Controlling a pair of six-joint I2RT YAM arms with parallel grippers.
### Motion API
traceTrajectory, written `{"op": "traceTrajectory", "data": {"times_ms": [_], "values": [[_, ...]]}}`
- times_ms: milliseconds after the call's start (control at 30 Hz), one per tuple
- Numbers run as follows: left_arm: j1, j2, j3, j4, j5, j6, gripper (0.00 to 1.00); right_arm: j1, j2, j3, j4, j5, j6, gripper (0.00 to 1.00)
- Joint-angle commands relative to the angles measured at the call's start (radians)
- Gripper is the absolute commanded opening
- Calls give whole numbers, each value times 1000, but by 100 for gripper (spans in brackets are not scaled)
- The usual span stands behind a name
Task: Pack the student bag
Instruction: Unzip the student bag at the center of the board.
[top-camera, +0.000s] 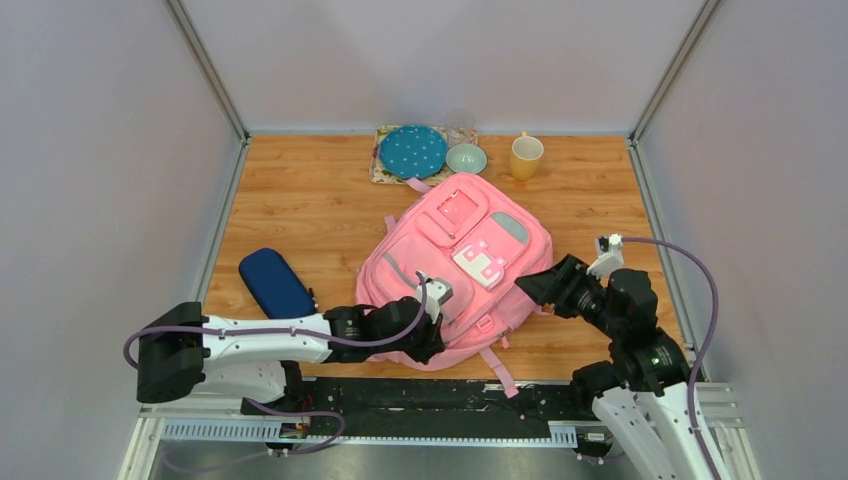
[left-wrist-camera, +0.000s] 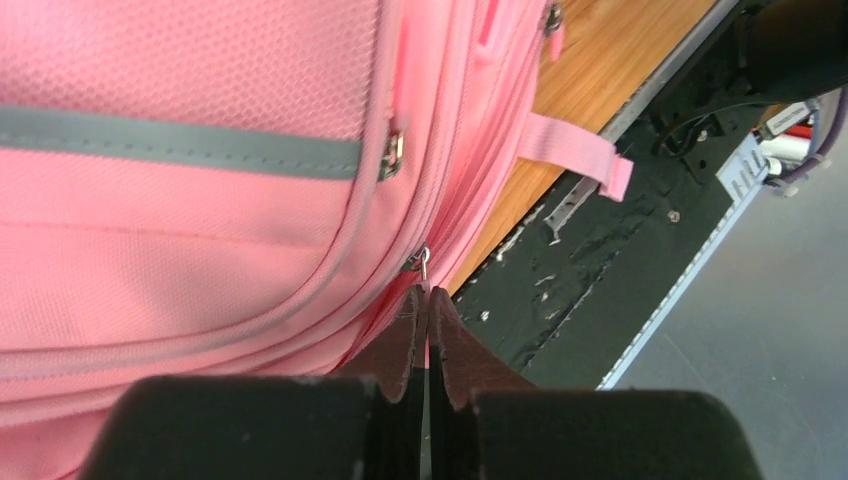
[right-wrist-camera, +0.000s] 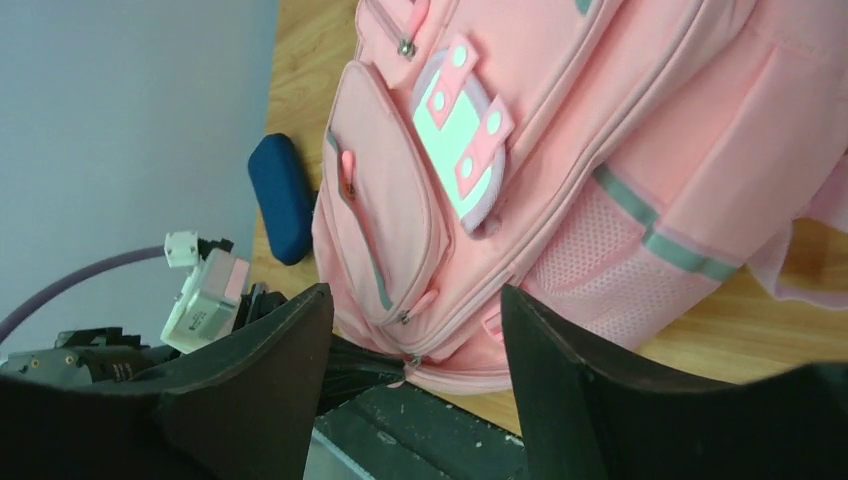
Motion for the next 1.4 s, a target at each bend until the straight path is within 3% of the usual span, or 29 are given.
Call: {"op": "traceTrajectory", "data": {"times_ms": [0, 133, 367, 467, 667, 833, 1100, 1367], "values": [[-18, 28, 112, 42, 69, 72, 0, 19, -66, -126, -75, -152, 159, 65], [-33, 54, 180, 39, 82, 107, 0, 135, -98, -194, 23, -152, 250, 59], [-43, 79, 215, 62, 95, 119, 0, 460, 35, -202, 180, 96, 356, 58], [-46, 88, 226, 58, 95, 125, 0, 545, 109, -208, 238, 170, 405, 59], [-50, 71, 214, -7, 38, 93, 1, 610, 166, -200, 175, 312, 436, 59], [-50, 36, 117, -13, -8, 7, 33, 611, 126, -222, 149, 379, 445, 60], [-56, 166, 197, -84, -20, -31, 40, 610, 159, -211, 158, 376, 425, 60], [-58, 184, 221, -71, -49, -77, 50, 611, 149, -207, 143, 376, 411, 60]]}}
